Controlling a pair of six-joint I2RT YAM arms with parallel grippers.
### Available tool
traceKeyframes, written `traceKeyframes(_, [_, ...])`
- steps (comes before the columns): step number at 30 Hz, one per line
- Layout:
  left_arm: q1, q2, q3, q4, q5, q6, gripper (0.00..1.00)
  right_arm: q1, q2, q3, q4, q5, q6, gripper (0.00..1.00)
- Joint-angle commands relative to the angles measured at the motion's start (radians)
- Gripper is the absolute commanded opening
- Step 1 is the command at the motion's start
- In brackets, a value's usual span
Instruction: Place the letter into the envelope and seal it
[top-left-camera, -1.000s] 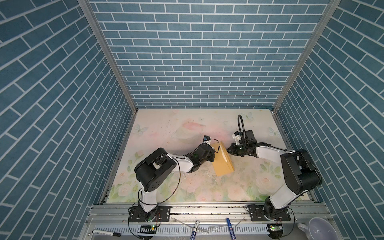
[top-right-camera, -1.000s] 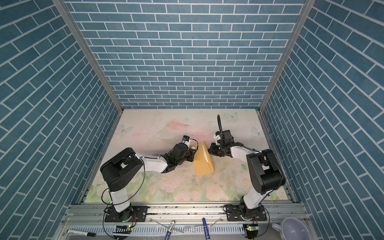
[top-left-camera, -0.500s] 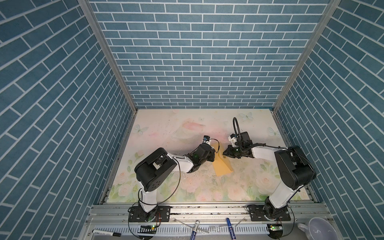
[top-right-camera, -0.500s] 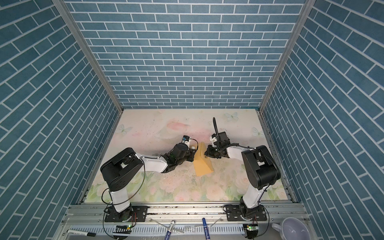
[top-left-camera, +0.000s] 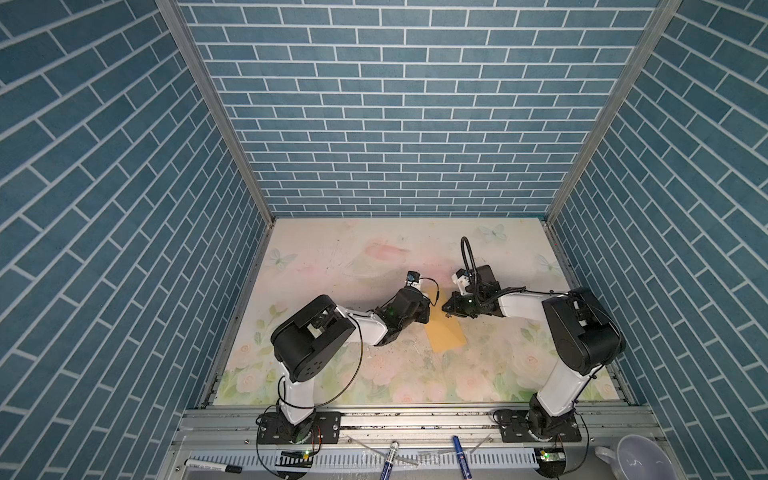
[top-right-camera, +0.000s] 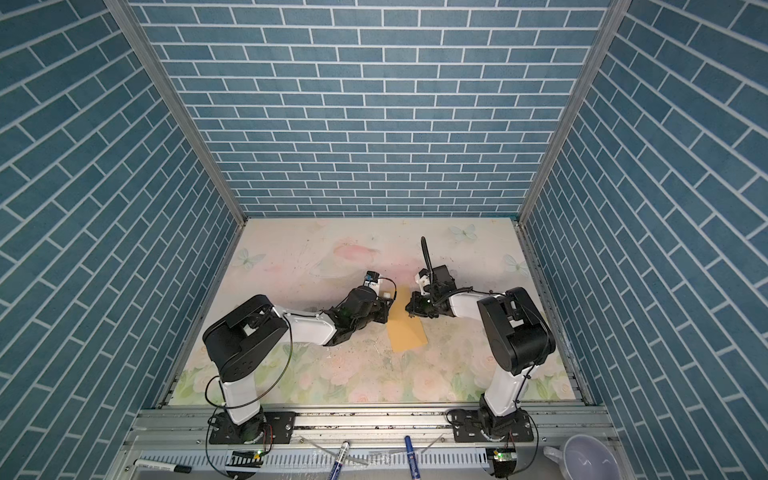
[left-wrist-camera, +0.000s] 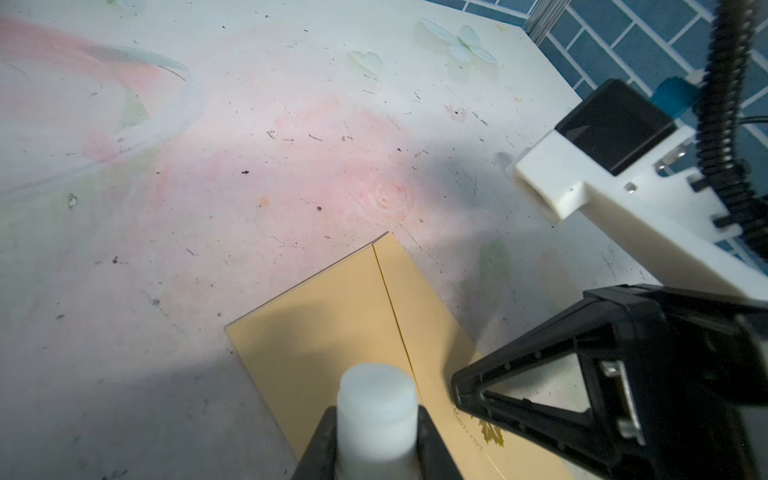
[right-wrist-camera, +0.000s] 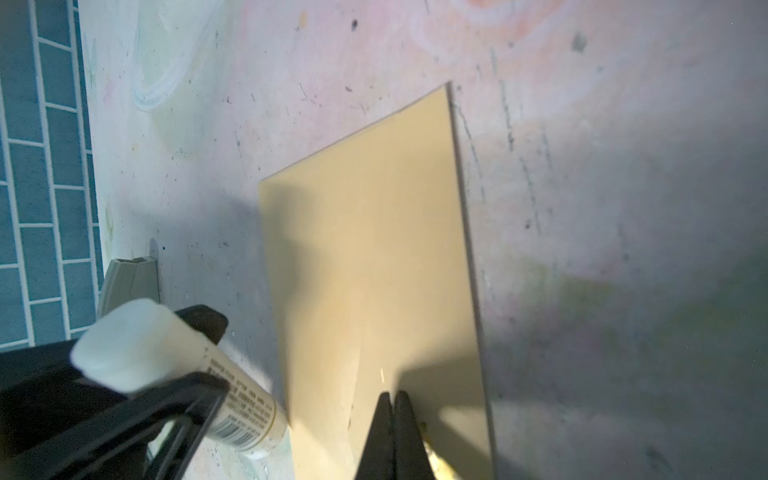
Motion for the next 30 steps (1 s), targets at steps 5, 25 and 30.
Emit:
traceKeyframes(5, [-0.002,0.028,0.017,-0.028,-0.003,-0.003,0.0,0.043,0.053,-0.014,-0.068,0.031,-0.005,0.0])
traceKeyframes(25, [0.036,0.071,0.099,-0.021,0.014,-0.019,0.0,0.065,0.047,-0.004,-0.122,0.071,-0.053,0.0])
traceKeyframes(30, [0.035,0.088,0.103,-0.027,0.002,-0.019,0.0,0.069,0.039,-0.003,-0.149,0.086,-0.075,0.0])
